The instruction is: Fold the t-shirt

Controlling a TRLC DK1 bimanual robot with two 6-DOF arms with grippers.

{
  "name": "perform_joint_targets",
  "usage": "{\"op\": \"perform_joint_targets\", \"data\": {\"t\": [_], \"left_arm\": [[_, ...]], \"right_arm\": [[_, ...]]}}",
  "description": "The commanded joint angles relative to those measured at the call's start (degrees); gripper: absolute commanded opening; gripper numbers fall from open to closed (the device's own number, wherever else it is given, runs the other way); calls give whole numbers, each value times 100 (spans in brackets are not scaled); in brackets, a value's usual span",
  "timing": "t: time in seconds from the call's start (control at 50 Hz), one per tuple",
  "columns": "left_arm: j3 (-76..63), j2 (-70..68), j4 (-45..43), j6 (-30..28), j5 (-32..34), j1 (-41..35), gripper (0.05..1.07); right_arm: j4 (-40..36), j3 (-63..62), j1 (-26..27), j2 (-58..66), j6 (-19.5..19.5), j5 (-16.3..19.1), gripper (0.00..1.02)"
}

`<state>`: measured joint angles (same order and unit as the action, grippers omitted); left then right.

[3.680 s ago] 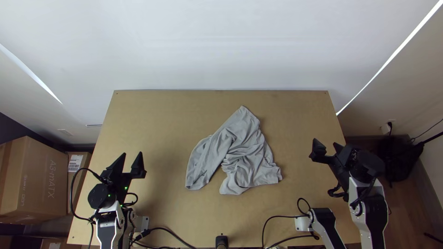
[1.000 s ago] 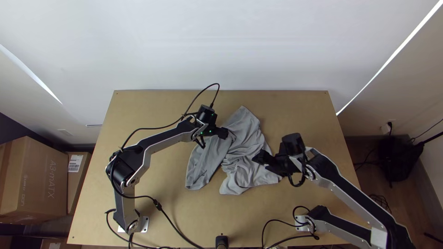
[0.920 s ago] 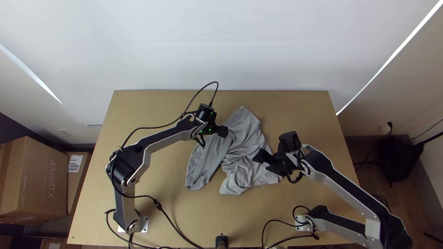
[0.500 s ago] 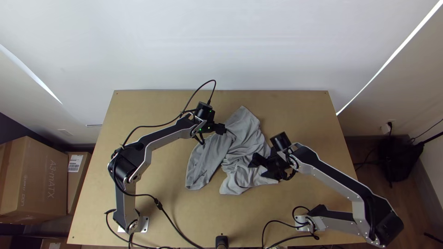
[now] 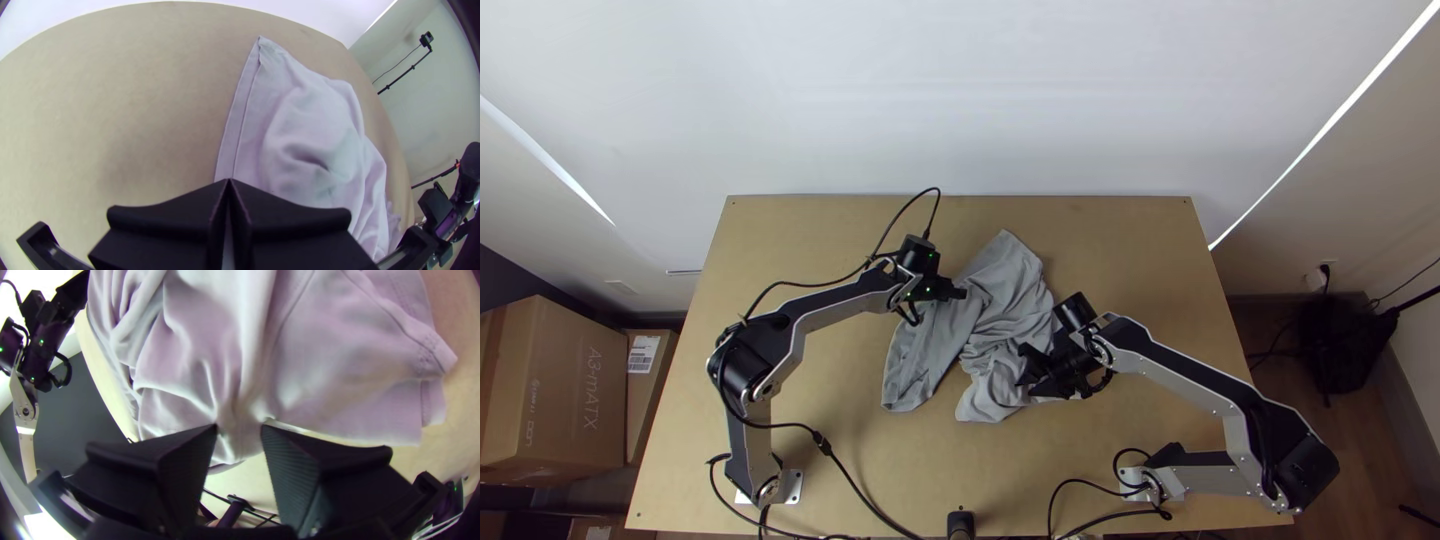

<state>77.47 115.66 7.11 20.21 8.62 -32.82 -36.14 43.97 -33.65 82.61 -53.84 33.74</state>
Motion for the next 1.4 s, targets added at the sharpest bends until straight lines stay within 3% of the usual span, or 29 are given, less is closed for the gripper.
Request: {"op": "perform_joint_targets", "data": {"t": [0.0, 0.38, 0.62, 0.66, 0.86, 0.92, 1.18, 1.38], "left_arm": [[-382, -579, 9, 62, 78, 135, 8], [-1375, -1599, 9, -61, 122, 399, 8], [-1560, -2029, 88, -105, 122, 417, 9], [-1489, -2038, 115, -105, 122, 390, 15], [-523, -1581, 449, -105, 122, 276, 82], [-13, -1221, 695, -105, 122, 258, 99], [1393, -26, 862, -105, 122, -5, 100], [1754, 528, 1152, -149, 210, -278, 100]], "right_arm": [[-51, -195, -63, -324, 137, -306, 3], [-613, -415, -1, -606, 647, -359, 3], [-1132, -485, 183, -1063, 990, -702, 3], [-1308, -477, 245, -1080, 1122, -737, 3], [-2072, -406, 377, -1080, 1922, -983, 3], [-2327, -345, 377, -1071, 2168, -974, 3], [-3013, -169, 254, -1124, 2686, -957, 3], [-3022, 42, 262, -966, 2695, -948, 3]]}}
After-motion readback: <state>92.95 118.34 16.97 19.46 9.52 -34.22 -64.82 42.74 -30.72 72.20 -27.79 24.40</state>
